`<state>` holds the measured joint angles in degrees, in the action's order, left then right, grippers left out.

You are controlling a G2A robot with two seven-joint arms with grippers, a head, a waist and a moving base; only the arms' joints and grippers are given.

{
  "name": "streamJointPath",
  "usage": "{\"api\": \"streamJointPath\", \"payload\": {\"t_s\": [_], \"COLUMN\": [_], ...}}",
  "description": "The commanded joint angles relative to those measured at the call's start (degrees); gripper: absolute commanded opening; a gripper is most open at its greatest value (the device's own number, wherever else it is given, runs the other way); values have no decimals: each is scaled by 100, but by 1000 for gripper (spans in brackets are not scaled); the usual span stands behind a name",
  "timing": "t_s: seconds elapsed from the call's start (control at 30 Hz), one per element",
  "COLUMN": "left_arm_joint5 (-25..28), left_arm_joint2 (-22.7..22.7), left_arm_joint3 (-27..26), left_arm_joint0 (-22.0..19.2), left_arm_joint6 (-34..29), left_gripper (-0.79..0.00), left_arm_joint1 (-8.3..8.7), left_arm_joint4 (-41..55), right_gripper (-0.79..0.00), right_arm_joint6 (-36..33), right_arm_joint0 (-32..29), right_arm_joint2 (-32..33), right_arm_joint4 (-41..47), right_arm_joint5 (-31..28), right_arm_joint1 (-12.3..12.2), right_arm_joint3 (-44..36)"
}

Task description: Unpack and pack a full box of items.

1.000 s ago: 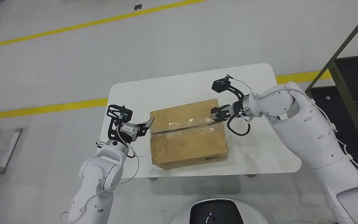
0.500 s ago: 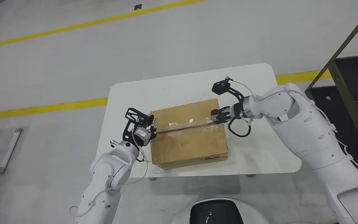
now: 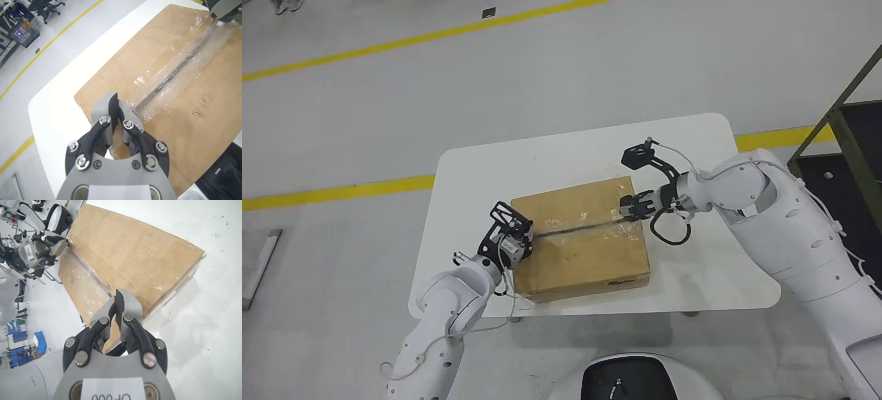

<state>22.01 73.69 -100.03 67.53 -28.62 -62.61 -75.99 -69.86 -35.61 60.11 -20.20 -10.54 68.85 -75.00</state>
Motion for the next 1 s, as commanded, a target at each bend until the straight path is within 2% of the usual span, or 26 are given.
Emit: {"api": "streamJointPath", "payload": {"t_s": [0.0, 0.23, 0.27, 0.37, 0.47, 0.6, 0.77, 0.8, 0.87, 0.9, 0.93, 0.97], "left_arm_joint5": [68, 146, 146, 161, 164, 175, 220, 223, 225, 225, 216, 205], "left_arm_joint2": [-41, -75, -76, -77, -74, -58, -44, -40, -33, -28, -16, -5], "left_arm_joint3": [56, 128, 126, 135, 138, 130, 93, 88, 72, 54, 24, 0], "left_arm_joint0": [-24, -55, -56, -56, -52, -46, -25, -23, -14, -11, -10, -3], "left_arm_joint6": [-51, -56, -47, -35, -27, -4, -13, -11, 0, 4, 11, 5], "left_gripper": [-785, -785, -785, -785, -785, -785, -782, -702, -622, -557, -166, 0], "left_arm_joint1": [-3, -7, -8, -8, -9, -8, -4, -4, -3, -3, -3, -3], "left_arm_joint4": [-4, -17, -15, -28, -33, -26, -27, -26, -17, -13, -1, 21], "right_gripper": [-785, -785, -720, -640, -650, -603, -600, -600, -597, -588, -576, -570], "right_arm_joint6": [15, 71, 73, 64, 54, 36, 136, 209, 375, 486, 623, 748], "right_arm_joint0": [6, 26, 26, 18, 8, -18, -87, -122, -195, -256, -312, -372], "right_arm_joint2": [-17, -51, -50, -37, -5, 98, 363, 433, 571, 631, 695, 737], "right_arm_joint4": [-5, 24, 33, 38, 23, 17, -27, -19, -2, 71, 166, 199], "right_arm_joint5": [8, 75, 90, 122, 140, 181, 288, 298, 317, 306, 297, 282], "right_arm_joint1": [-3, -16, -19, -34, -56, -99, -179, -196, -227, -236, -242, -249], "right_arm_joint3": [-7, -24, -33, -47, -55, -104, -255, -310, -448, -520, -592, -650]}}
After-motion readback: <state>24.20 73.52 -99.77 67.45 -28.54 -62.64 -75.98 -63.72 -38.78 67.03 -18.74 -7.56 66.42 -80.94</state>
